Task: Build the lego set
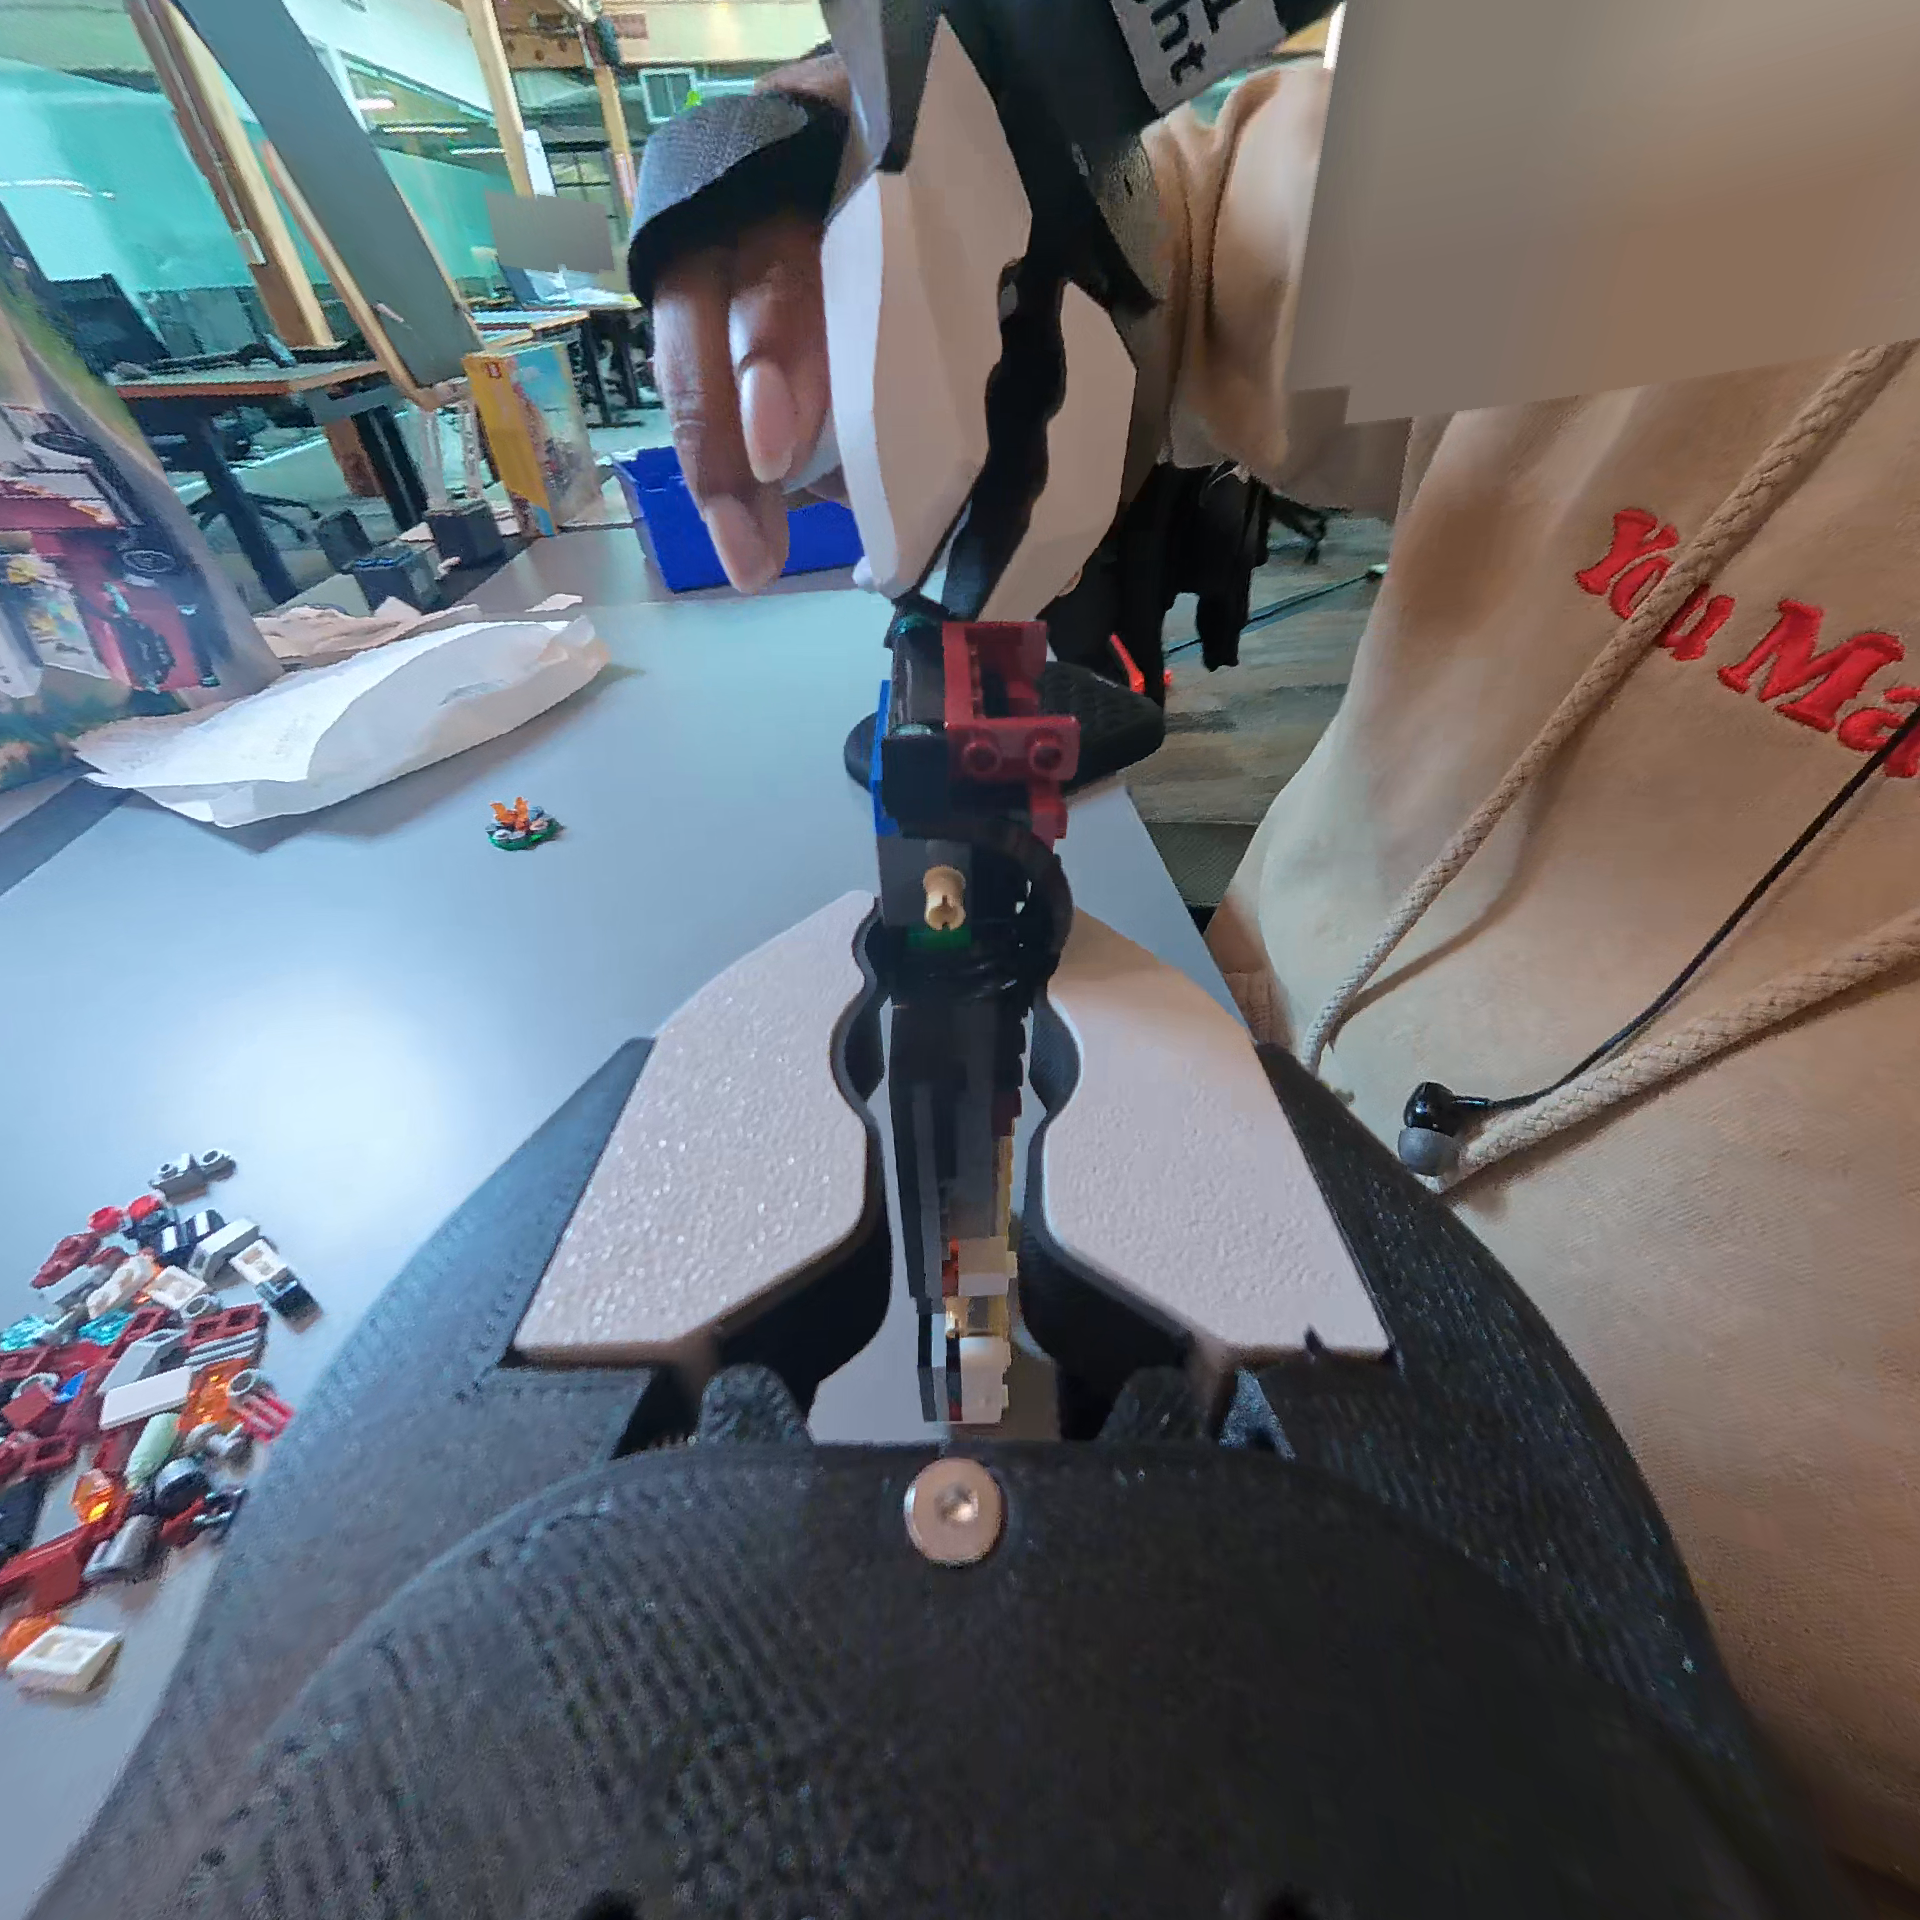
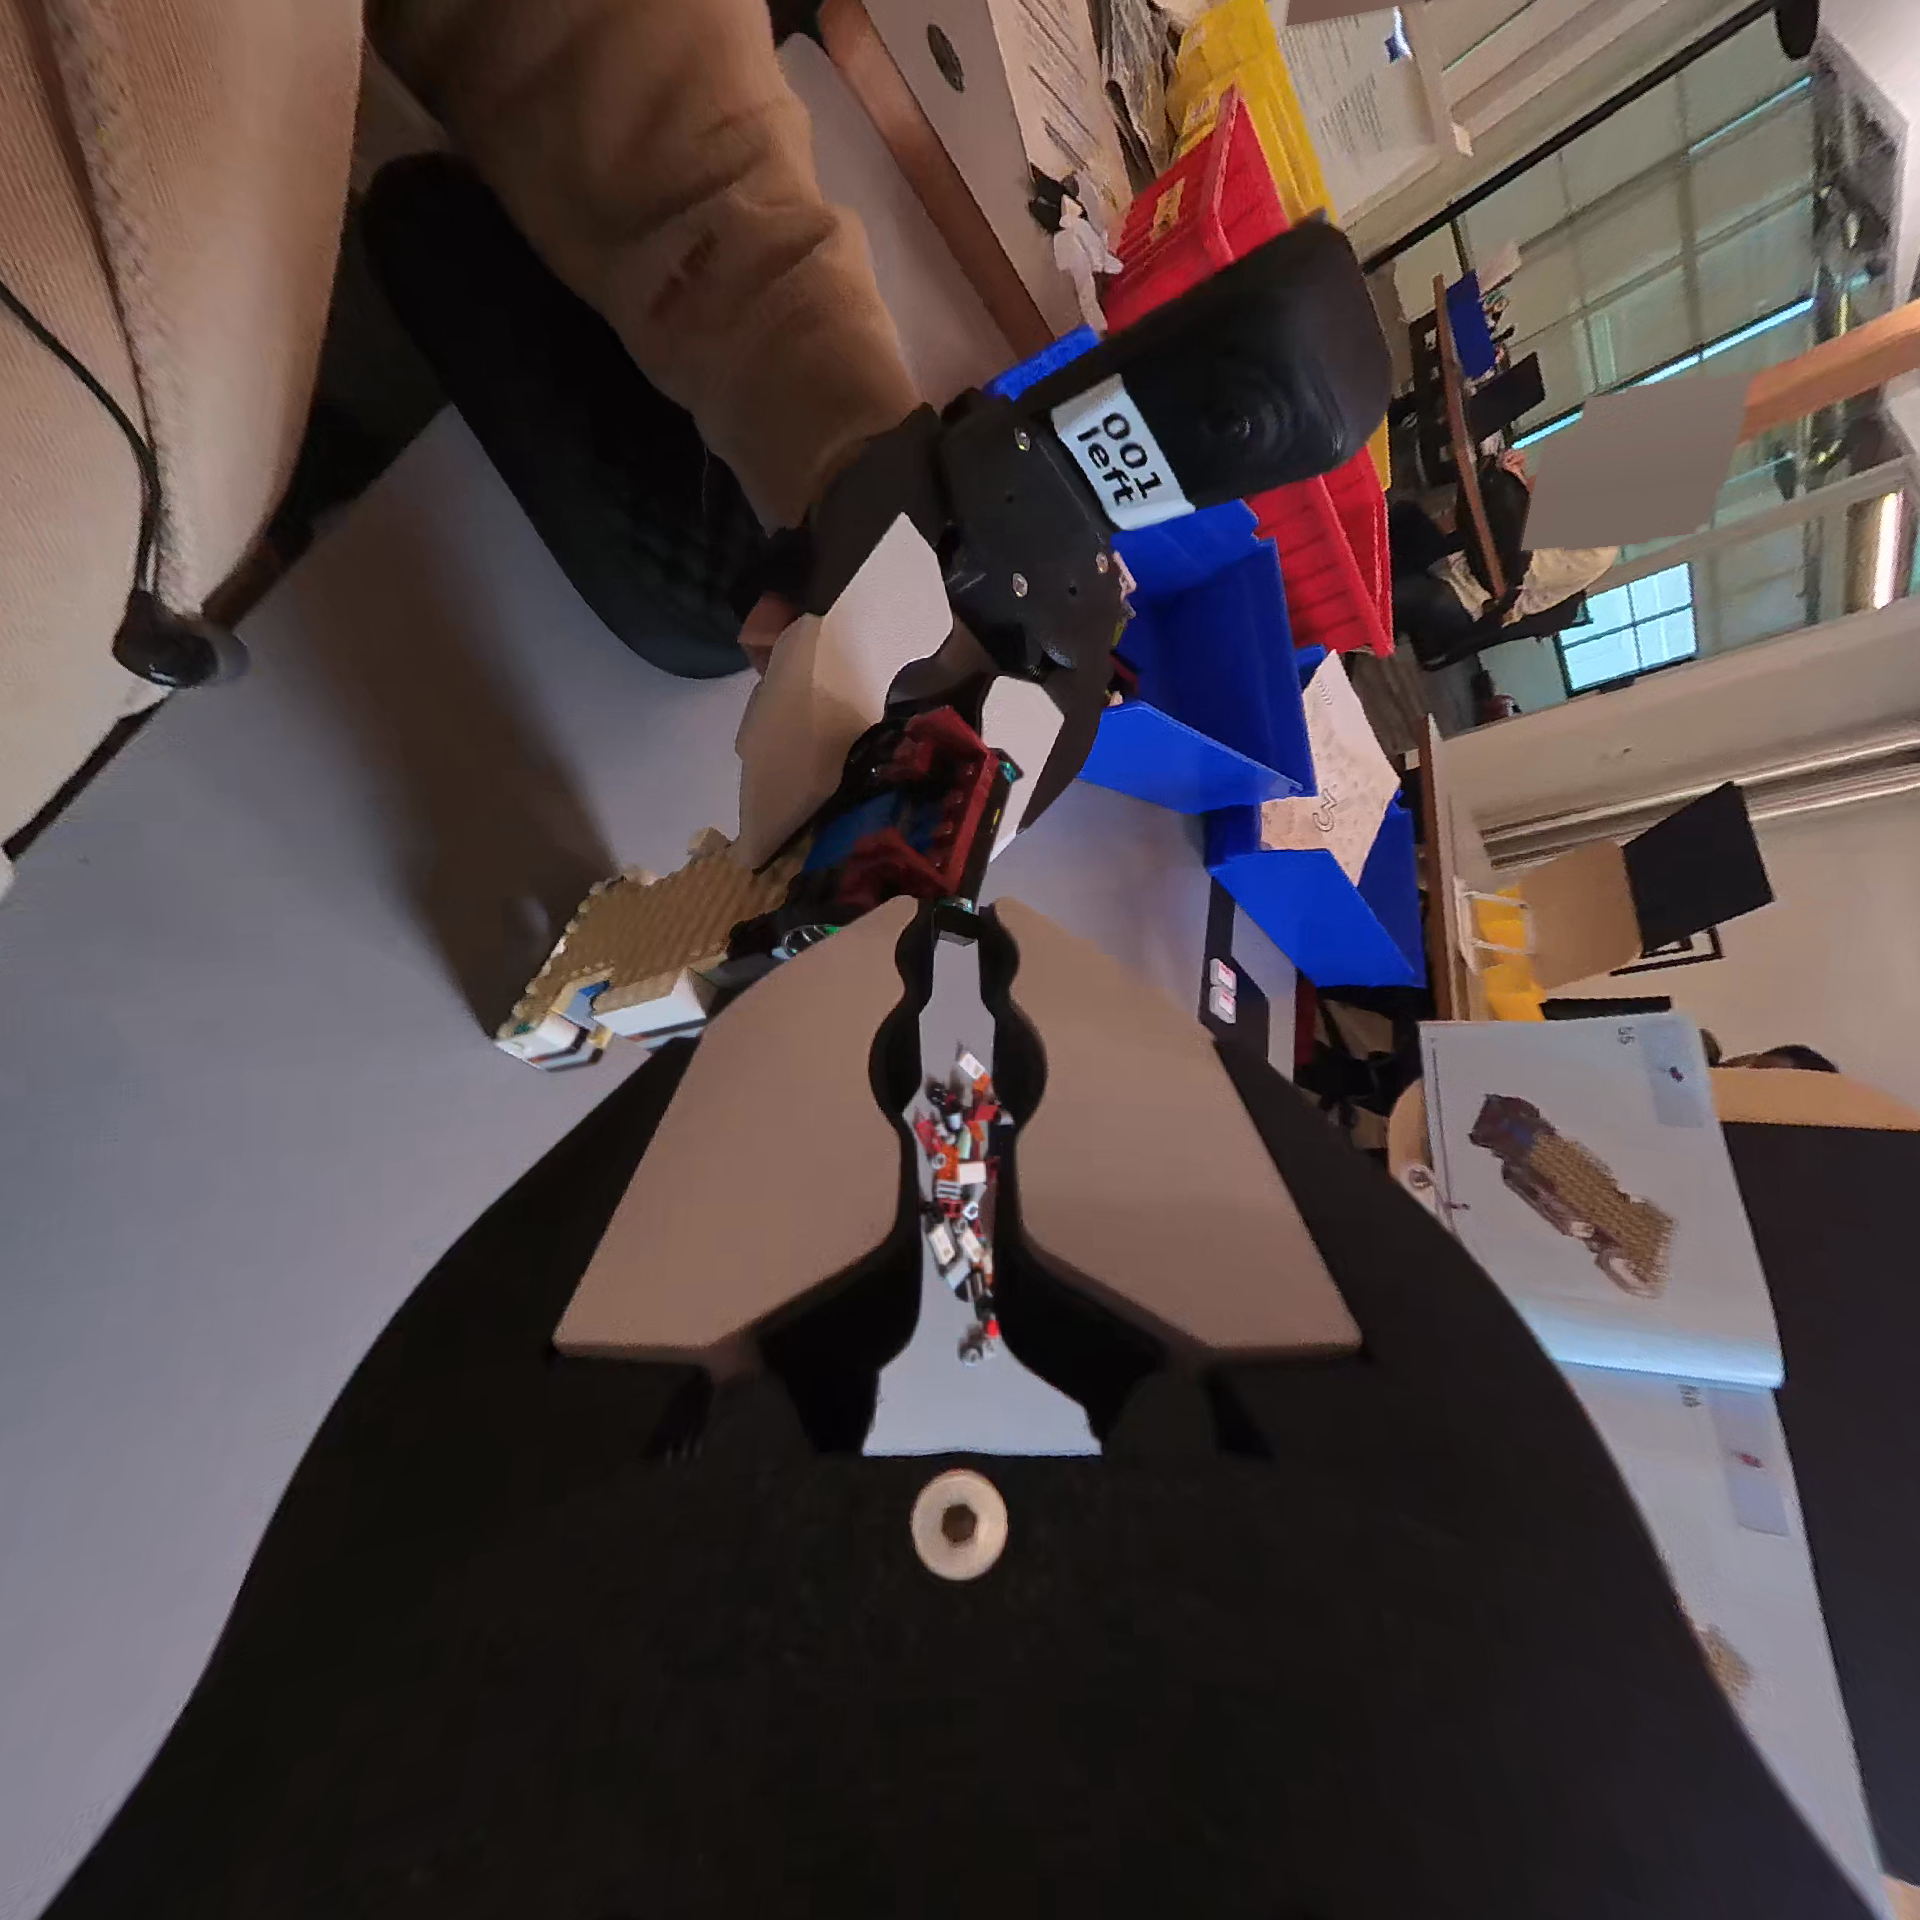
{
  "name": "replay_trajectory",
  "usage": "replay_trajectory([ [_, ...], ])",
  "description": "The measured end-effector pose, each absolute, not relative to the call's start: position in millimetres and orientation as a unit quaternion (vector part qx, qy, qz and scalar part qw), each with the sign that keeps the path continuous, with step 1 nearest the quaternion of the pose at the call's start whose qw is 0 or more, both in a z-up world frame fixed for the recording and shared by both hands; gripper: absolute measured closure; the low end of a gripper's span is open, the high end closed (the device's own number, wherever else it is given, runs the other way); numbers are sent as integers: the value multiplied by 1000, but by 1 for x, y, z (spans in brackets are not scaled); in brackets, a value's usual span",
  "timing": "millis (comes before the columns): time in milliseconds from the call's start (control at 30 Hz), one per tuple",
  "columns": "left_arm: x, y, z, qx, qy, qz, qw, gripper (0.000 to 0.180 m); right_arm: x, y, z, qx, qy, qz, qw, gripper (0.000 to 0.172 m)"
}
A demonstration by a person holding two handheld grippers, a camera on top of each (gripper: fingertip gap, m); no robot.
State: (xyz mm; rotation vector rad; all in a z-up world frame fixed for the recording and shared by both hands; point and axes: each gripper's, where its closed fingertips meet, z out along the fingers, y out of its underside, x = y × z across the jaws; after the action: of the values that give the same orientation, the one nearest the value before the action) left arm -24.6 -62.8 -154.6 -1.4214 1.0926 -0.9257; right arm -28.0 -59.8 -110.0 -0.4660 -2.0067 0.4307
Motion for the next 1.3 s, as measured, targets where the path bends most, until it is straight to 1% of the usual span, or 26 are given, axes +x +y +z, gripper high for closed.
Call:
replay_trajectory([
  [233, -28, -59, -151, -563, 441, -482, 506, 156, -31, -55, -112, -143, -843, 122, 504, 167],
  [333, -28, -60, -151, -554, 440, -494, 505, 156, -30, -55, -112, -145, -849, 124, 493, 167],
  [433, -27, -61, -151, -553, 441, -490, 510, 156, -28, -52, -104, -218, -837, 198, 462, 162],
  [567, -27, -62, -151, -554, 441, -483, 515, 156, -25, -51, -101, -357, -784, 360, 360, 159],
  [633, -27, -62, -151, -554, 441, -481, 516, 156, -25, -50, -103, -409, -751, 415, 310, 157],
  [733, -27, -63, -151, -555, 442, -478, 517, 156, -23, -52, -108, -451, -716, 465, 260, 157],
  [867, -27, -62, -151, -557, 443, -474, 518, 156, -23, -55, -115, -481, -685, 496, 232, 161],
  [1100, -27, -60, -152, -563, 442, -464, 522, 156, -26, -52, -113, -509, -656, 511, 221, 166],
  [1167, -27, -60, -152, -564, 441, -464, 522, 156, -26, -52, -113, -498, -669, 496, 241, 166],
  [1300, -27, -60, -152, -566, 440, -463, 521, 156, -26, -51, -113, -450, -713, 437, 314, 166],
])
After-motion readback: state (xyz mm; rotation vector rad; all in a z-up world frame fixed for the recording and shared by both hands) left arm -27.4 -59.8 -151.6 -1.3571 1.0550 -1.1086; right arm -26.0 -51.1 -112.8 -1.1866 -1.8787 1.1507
